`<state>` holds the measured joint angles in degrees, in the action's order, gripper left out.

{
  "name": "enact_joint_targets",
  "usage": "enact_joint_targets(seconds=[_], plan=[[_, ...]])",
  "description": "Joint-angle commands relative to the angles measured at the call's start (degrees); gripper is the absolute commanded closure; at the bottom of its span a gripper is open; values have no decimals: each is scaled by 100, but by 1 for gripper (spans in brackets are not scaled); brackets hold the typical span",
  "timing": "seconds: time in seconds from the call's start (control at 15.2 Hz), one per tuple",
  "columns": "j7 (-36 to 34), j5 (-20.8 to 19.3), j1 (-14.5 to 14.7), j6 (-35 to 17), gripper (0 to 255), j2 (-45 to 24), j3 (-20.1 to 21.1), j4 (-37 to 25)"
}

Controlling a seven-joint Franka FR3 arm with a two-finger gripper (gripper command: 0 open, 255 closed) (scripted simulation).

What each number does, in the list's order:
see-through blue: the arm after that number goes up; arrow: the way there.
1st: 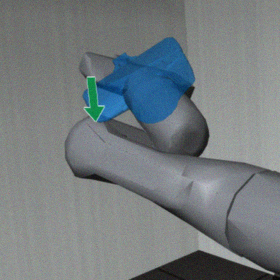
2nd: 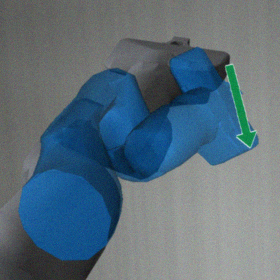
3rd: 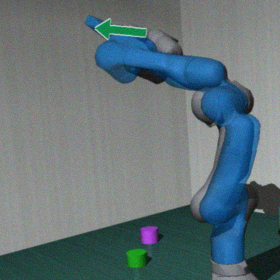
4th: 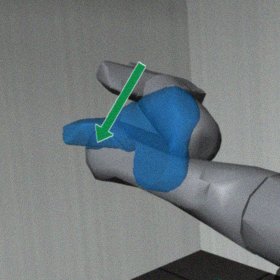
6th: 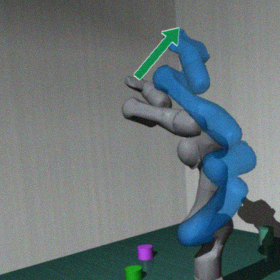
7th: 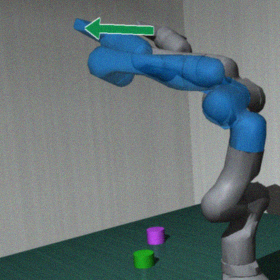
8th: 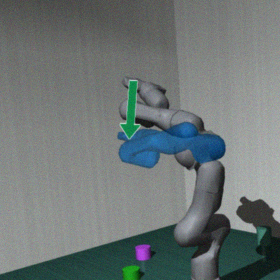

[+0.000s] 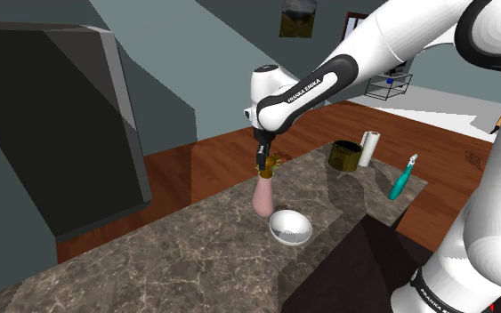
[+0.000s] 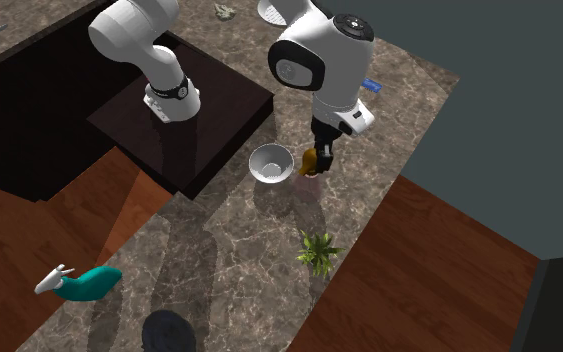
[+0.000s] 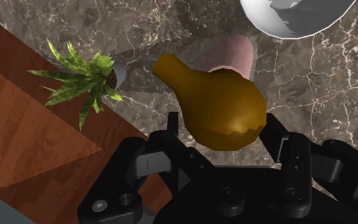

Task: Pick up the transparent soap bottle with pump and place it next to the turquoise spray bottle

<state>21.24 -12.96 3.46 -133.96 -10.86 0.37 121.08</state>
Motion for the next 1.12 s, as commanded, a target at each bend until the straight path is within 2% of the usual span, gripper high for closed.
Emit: enact_joint_targets(seconds=[0.0, 0.53, 1.06], plan=[[0, 0, 0, 0, 255, 0, 0, 0], [0, 0, 0, -1, 255, -1, 0, 0], [134, 103, 1, 549, 255, 338, 25, -220]])
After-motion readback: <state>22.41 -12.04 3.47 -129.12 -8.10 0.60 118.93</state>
